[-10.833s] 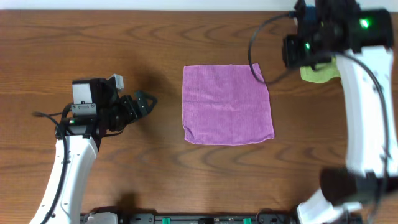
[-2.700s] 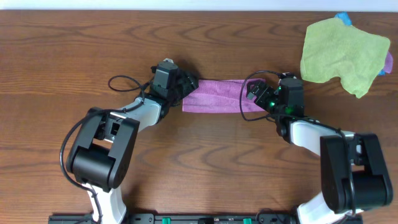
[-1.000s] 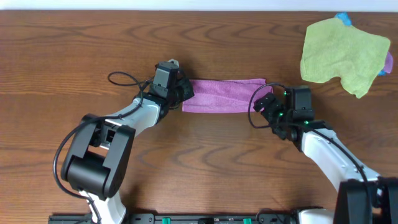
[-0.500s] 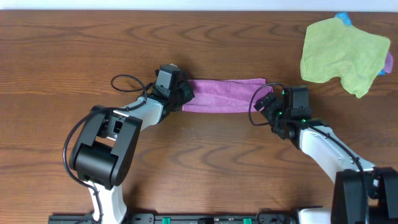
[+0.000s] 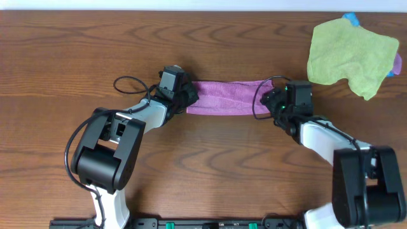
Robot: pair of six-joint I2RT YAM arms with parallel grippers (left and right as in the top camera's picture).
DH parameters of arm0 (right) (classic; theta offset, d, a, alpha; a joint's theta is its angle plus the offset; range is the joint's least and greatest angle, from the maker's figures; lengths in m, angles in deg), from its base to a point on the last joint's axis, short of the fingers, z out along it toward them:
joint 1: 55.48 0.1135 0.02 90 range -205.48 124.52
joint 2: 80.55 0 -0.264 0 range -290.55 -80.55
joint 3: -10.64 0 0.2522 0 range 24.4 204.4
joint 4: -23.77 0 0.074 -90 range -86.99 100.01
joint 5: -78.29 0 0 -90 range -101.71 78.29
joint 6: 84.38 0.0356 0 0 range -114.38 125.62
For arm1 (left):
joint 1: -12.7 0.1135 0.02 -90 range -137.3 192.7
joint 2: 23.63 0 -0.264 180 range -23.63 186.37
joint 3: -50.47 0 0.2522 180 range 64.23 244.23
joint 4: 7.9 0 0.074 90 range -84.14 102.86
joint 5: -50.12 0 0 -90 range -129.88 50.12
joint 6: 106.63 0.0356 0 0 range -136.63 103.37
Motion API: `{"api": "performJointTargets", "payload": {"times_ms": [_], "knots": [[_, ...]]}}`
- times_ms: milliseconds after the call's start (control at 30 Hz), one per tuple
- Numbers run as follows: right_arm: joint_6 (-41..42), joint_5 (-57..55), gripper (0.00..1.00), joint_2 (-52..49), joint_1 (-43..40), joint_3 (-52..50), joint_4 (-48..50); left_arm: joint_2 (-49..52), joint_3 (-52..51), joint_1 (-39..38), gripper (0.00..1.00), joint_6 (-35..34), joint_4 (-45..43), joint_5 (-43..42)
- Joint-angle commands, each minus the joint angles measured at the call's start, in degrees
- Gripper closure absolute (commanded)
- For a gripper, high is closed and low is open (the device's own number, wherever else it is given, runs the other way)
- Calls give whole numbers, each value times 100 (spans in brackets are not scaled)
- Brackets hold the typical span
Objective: Fold the cloth
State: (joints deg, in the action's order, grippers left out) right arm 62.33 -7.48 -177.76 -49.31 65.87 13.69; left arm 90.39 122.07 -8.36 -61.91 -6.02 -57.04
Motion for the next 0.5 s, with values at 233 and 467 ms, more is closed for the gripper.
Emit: {"api": "performJointTargets", "payload": {"times_ms": [233, 467], "knots": [[-190, 31, 61, -402, 15, -184, 90, 225, 17, 2, 94, -111, 133, 105], [-734, 61, 99, -402, 24, -184, 428, 223, 17, 2, 94, -109, 280, -68]]}}
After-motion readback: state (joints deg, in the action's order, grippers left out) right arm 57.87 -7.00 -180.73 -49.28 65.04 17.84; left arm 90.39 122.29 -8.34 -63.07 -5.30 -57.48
